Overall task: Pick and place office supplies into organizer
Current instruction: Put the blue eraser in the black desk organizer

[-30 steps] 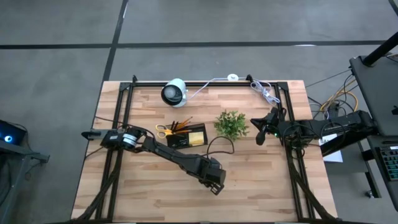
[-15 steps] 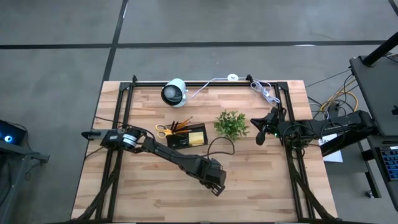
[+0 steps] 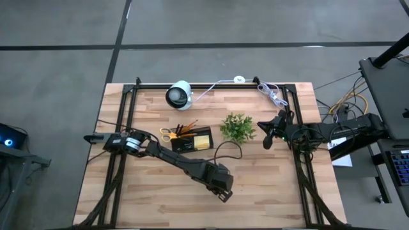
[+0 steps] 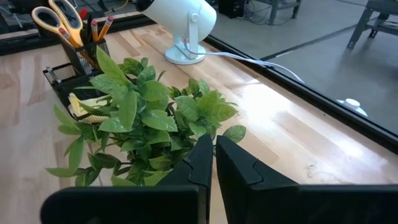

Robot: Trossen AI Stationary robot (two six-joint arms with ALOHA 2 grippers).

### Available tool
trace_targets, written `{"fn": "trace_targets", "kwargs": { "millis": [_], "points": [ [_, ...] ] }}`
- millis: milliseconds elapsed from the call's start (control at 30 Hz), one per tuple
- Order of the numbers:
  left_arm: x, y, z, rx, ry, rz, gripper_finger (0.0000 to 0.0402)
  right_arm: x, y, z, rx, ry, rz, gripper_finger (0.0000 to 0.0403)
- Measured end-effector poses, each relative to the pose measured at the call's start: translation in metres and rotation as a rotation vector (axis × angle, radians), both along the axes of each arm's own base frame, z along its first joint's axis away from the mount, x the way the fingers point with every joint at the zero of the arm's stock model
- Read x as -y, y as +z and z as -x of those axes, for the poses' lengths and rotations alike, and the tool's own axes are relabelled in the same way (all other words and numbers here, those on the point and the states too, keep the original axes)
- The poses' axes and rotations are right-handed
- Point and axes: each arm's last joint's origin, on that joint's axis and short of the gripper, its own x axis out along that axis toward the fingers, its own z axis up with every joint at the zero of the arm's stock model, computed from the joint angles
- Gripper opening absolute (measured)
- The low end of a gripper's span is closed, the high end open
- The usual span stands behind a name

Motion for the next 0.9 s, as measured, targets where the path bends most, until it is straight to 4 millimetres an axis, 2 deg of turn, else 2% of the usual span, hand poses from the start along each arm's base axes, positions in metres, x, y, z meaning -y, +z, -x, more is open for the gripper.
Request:
{"fn": "trace_targets", "kwargs": {
  "millis": [133, 267, 367, 533, 733, 900],
  "points": [
    [0.001, 0.003, -0.004, 0.054, -0.038, 0.001, 0.0002, 0.000, 0.000, 0.000, 0.004, -0.001, -0.006, 0.0013],
    [0.001, 0.012, -0.003, 0.095, -0.080, -0.026, 0.0023, 0.000, 0.000, 0.000, 0.003, 0.000, -0.004, 0.0013],
    [-0.002, 0.029, 0.001, 0.159, -0.123, -0.094, 0.0027, -0.002, 0.001, 0.000, 0.014, 0.061, -0.035, 0.0013],
    [-0.013, 0.081, 0.014, 0.330, -0.128, -0.314, 0.0008, -0.007, 0.017, -0.004, 0.106, 0.252, -0.108, 0.0013],
    [-0.044, 0.142, 0.049, 0.457, -0.080, -0.616, 0.0000, -0.009, 0.048, -0.007, 0.229, 0.324, -0.047, 0.0013],
    [-0.070, 0.167, 0.102, 0.511, -0.095, -0.684, 0.0000, -0.010, 0.080, -0.008, 0.313, 0.375, 0.073, 0.0013]
  ]
}}
